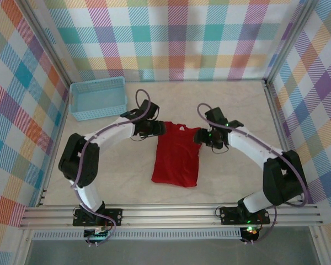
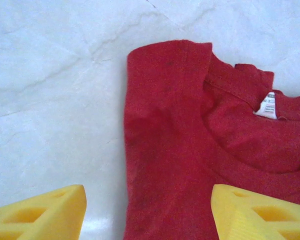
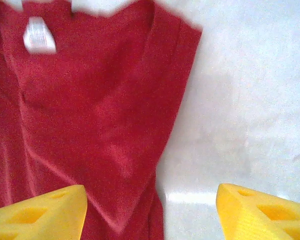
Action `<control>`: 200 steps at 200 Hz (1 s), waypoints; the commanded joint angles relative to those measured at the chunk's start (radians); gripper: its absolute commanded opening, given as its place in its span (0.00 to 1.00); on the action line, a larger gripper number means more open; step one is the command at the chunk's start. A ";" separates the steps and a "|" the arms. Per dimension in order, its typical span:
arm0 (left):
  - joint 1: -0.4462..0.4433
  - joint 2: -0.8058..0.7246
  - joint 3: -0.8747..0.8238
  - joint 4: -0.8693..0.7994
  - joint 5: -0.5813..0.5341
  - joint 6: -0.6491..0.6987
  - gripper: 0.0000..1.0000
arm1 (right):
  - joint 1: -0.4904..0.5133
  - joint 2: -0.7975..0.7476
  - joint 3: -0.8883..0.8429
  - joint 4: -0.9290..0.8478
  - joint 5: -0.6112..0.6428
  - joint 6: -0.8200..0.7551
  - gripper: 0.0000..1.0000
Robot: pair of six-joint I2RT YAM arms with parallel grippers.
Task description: Fold the inside-out t-shirt
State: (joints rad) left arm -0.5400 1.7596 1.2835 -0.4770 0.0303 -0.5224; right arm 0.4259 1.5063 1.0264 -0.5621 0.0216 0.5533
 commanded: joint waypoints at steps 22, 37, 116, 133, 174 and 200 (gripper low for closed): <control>0.034 0.075 -0.017 0.058 0.129 -0.008 0.64 | -0.055 0.168 0.065 0.068 -0.092 -0.004 0.68; 0.034 0.130 0.012 0.080 0.168 -0.016 0.62 | -0.055 0.233 0.113 0.053 -0.107 -0.016 0.66; 0.034 0.339 0.151 0.135 0.264 -0.041 0.55 | -0.043 0.452 0.258 0.058 -0.143 -0.015 0.62; 0.028 0.365 0.165 0.138 0.271 -0.046 0.52 | -0.021 0.497 0.303 0.030 -0.141 -0.024 0.60; -0.002 0.390 0.172 0.139 0.267 -0.050 0.43 | 0.022 0.557 0.356 0.008 -0.140 -0.024 0.48; -0.015 0.376 0.150 0.167 0.265 -0.060 0.38 | 0.052 0.569 0.378 0.005 -0.129 -0.020 0.41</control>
State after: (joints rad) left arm -0.5014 2.0830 1.4456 -0.3954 0.2455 -0.5667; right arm 0.4004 1.9980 1.3834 -0.7013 0.0002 0.5381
